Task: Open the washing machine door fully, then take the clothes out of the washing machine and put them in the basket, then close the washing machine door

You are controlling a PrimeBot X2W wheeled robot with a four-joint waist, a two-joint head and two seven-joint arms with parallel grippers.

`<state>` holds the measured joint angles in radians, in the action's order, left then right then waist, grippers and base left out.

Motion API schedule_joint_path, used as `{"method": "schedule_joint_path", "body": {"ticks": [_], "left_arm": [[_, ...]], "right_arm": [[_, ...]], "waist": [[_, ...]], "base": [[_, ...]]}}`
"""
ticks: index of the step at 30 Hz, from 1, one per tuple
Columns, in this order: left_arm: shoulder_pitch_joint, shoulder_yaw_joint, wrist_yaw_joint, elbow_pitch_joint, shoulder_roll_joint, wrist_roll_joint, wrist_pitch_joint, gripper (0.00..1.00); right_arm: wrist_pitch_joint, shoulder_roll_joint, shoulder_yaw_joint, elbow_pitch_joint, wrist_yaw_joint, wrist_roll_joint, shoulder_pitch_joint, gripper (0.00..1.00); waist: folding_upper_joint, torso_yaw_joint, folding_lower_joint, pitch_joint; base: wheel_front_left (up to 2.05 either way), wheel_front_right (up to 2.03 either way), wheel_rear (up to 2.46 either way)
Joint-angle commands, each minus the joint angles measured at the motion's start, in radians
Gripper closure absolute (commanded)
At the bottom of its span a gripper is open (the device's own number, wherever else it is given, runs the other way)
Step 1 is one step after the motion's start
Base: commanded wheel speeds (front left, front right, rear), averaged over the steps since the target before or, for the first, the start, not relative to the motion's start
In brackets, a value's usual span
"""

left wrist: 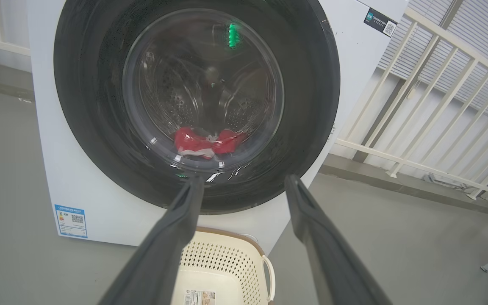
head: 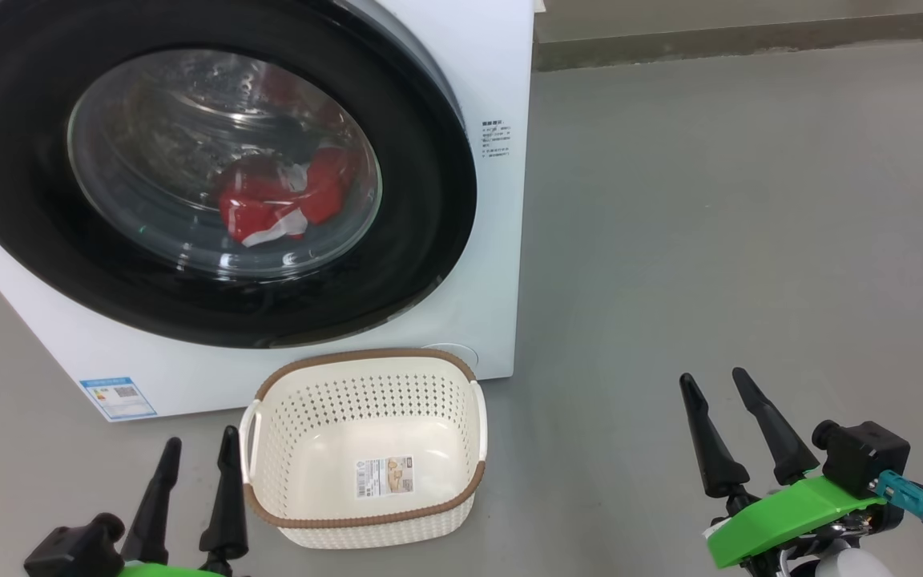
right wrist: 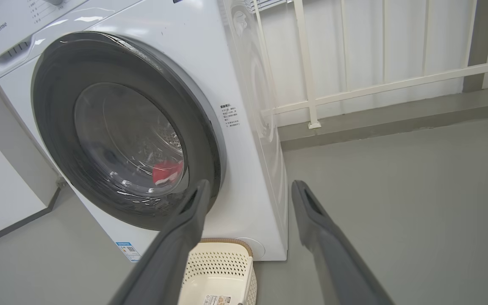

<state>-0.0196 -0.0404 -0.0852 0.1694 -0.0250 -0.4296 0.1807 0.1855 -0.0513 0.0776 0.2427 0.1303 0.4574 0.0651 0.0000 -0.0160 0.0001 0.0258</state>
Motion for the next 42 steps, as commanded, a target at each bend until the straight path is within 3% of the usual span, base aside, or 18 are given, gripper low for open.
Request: {"method": "schedule_joint_path", "body": {"ticks": [1,22,42], "left_arm": [[-0.023,-0.024,0.012,-0.033,-0.019,0.029,0.018,0.0],[-0.034,-0.022,0.022,-0.065,-0.025,0.266,0.08,0.0],[-0.036,-0.024,0.031,-0.047,-0.025,0.27,0.081,0.0]], "right_arm": [[0.014,-0.008,0.022,-0.032,0.0,-0.031,0.046,0.0],[0.076,-0.016,0.05,-0.058,0.0,-0.274,0.066,0.0],[0.076,-0.009,0.047,-0.054,0.0,-0.277,0.071,0.0]], "waist": [[0.0,0.0,0.0,0.0],[0.0,-0.006,-0.0001,-0.017],[0.0,-0.009,-0.0001,-0.021]], "base": [[0.0,0.0,0.0],[0.0,0.0,0.0],[0.0,0.0,0.0]]}}
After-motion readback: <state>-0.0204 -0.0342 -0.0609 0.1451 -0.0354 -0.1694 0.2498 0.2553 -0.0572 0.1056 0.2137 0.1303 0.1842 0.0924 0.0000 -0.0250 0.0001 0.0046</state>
